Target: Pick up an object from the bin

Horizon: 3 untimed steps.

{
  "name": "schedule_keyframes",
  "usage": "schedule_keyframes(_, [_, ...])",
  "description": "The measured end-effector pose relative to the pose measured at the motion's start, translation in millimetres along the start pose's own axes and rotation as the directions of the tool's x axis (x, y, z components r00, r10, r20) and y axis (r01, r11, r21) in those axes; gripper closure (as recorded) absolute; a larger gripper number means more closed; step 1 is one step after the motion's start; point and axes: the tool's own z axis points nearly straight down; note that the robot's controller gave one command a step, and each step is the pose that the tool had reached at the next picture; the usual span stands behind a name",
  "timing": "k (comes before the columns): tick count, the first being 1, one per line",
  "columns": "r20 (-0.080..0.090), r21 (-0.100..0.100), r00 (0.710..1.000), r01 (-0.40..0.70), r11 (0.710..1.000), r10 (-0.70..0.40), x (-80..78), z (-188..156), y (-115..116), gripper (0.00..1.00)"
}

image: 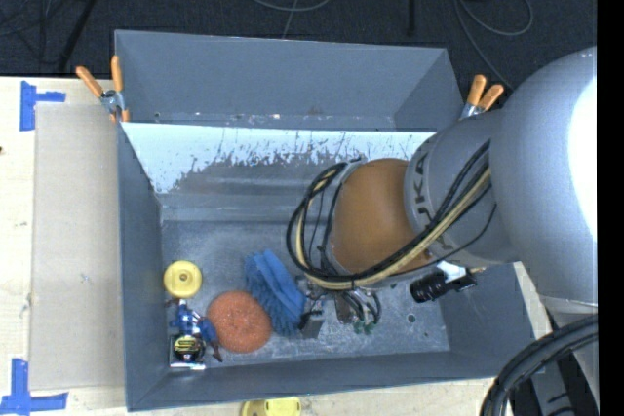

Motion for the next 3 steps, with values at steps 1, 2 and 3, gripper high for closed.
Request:
schedule_keyframes(1, [0.000, 0.000, 1.000, 0.002, 1.000, -0.002, 0.0, 0.0, 0.1, 1.00])
schedule_keyframes(2, [-0.001, 0.000, 1.000, -0.004, 1.000, 0.004, 17.0, -93.0, -7.5, 1.00])
schedule_keyframes(3, [-0.001, 0.000, 1.000, -0.003, 1.000, 0.003, 17.0, -93.0, -7.5, 1.00])
